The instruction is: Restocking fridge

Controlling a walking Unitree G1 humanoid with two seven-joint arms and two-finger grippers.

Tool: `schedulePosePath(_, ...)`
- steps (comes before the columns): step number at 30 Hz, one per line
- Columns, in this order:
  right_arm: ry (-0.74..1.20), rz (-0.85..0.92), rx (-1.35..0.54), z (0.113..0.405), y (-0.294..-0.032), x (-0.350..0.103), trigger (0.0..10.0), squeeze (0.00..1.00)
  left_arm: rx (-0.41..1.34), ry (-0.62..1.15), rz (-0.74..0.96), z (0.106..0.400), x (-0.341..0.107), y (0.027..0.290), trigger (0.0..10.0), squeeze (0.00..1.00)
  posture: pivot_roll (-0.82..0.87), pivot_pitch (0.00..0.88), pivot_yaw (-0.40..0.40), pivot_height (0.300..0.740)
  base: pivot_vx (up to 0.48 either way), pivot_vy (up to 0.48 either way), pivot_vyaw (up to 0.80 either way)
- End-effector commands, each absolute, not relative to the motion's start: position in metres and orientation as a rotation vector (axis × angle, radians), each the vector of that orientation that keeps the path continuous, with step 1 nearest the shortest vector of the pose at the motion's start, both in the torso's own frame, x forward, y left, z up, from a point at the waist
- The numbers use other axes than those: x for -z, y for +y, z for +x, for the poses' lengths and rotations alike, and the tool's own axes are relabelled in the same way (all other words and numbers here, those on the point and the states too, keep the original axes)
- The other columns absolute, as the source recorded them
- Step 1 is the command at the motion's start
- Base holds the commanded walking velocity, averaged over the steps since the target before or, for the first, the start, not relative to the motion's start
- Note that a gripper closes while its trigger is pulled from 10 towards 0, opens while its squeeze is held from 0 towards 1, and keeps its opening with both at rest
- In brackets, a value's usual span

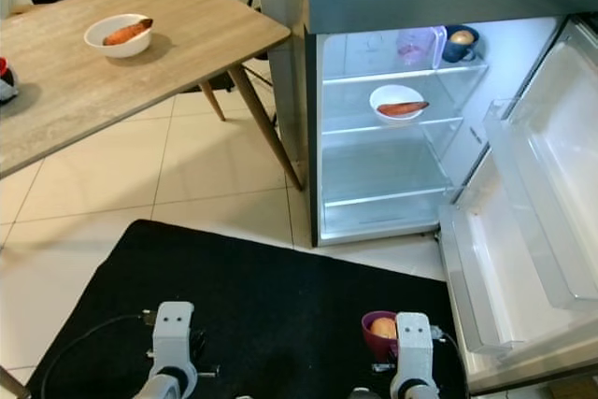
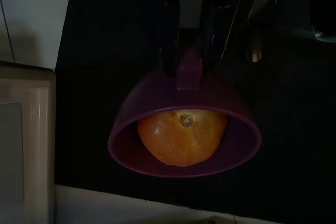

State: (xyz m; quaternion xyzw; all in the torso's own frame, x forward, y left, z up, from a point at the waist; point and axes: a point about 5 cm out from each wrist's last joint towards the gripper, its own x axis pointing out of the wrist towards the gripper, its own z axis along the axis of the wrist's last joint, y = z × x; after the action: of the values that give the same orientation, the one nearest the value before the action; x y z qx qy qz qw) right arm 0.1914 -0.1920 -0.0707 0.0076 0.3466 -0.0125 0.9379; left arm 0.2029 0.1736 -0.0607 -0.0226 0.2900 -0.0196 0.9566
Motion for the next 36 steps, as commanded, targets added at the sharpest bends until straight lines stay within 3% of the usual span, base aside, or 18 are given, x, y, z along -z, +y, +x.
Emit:
schedulePosePath(1,0.728,0.021,0.031,0.1866,-0.1940,0.0733,10.0,0.00,0.049,0.598,-0.034,0.1988,0.0627,0.1742,10.0,0.00,-0.14,0.129,0.053,0.740,0.326,0.000,0.00)
schedulePosePath(32,0.721,0.036,0.033,0.1882,-0.1928,0.0727,10.0,0.00,0.065,0.600,-0.030,0.2007,0.0618,0.1753,10.0,0.00,-0.14,0.126,0.056,0.740,0.337,0.000,0.00)
schedulePosePath(36,0.718,0.033,0.028,0.1886,-0.1930,0.0723,10.0,0.00,0.067,0.601,-0.030,0.2006,0.0619,0.1751,10.0,0.00,-0.14,0.125,0.056,0.740,0.340,0.000,-0.59)
